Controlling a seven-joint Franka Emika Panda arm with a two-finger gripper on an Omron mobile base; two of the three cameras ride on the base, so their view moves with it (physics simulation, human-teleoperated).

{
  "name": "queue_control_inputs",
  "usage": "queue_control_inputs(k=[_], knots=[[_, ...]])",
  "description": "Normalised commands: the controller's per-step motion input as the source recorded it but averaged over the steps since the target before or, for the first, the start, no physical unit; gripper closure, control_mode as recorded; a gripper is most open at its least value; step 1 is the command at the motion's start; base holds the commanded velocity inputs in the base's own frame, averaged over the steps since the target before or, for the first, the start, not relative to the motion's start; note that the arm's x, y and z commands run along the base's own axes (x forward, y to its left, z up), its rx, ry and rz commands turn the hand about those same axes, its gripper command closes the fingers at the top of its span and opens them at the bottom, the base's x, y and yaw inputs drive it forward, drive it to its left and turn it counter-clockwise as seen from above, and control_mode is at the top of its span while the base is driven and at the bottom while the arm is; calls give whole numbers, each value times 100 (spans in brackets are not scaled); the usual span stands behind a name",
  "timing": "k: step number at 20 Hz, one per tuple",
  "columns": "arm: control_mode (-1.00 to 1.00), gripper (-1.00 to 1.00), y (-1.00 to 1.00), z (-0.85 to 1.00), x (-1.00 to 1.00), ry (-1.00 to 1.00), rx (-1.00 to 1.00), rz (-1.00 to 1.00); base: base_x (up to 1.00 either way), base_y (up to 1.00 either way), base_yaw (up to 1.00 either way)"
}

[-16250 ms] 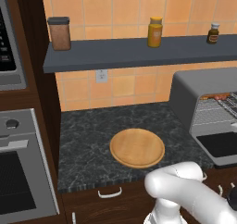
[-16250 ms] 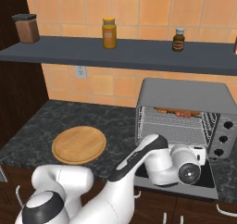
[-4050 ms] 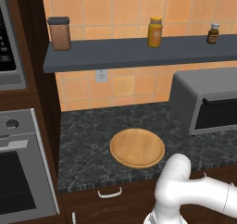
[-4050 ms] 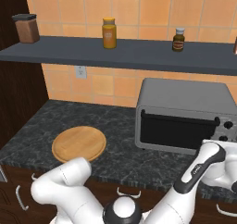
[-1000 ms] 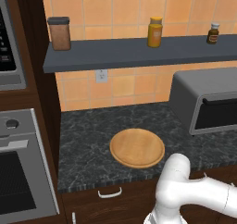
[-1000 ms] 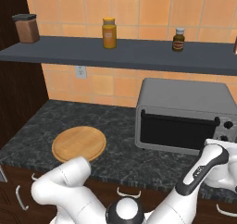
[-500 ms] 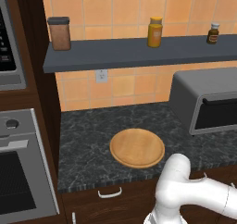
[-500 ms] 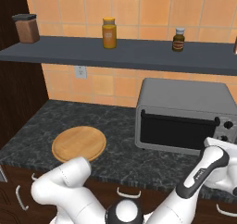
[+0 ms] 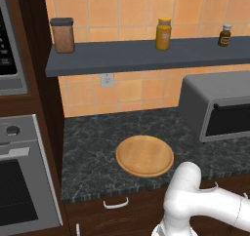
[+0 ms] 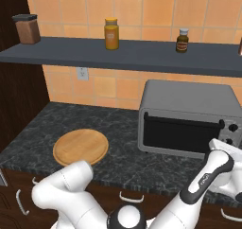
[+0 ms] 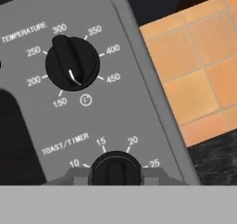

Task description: Pick up the kebab skewer and baguette bread, and place them inside the toaster oven. Close the toaster oven door and start by setting the timer.

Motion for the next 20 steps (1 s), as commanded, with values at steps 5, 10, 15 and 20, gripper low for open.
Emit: queue_control_inputs(k=[5,10,15,20], knots=[[-100,100,0,0,0,-1,15,0,0,0,0],[-100,100,0,0,-4,-4,15,0,0,0,0],[-100,100,0,0,-4,-6,15,0,0,0,0],[-100,100,0,0,-8,-7,15,0,0,0,0]])
